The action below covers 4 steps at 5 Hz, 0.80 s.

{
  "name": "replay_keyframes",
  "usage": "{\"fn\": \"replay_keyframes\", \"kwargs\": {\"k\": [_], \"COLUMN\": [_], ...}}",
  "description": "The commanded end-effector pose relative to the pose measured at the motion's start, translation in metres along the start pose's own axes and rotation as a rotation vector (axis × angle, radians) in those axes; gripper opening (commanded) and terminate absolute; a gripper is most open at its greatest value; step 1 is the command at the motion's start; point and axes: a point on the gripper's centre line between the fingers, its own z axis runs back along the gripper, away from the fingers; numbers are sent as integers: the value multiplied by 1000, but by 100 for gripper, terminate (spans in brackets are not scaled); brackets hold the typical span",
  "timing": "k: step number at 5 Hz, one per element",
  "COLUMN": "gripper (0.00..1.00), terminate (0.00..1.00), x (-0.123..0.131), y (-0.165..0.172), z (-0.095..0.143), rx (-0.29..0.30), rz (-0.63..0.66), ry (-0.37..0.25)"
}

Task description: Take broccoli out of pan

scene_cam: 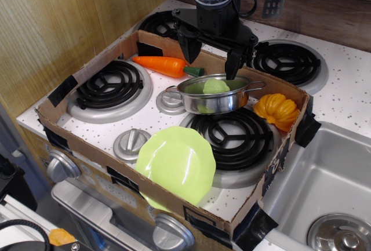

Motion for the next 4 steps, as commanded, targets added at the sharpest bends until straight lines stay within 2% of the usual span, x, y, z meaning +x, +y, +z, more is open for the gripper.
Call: {"fn": "replay_keyframes", "kwargs": {"k": [1, 2, 3, 4], "gripper": [100, 100, 100, 100], "terminate": [0, 0, 0, 0], "x": [21, 23, 23, 22], "y": [4, 10, 11, 11], "z": [-1, -14, -23, -28], "rx": [-11, -26, -3, -12], "rz": [-11, 13, 69, 73], "ry": [-54, -24, 24, 42]}}
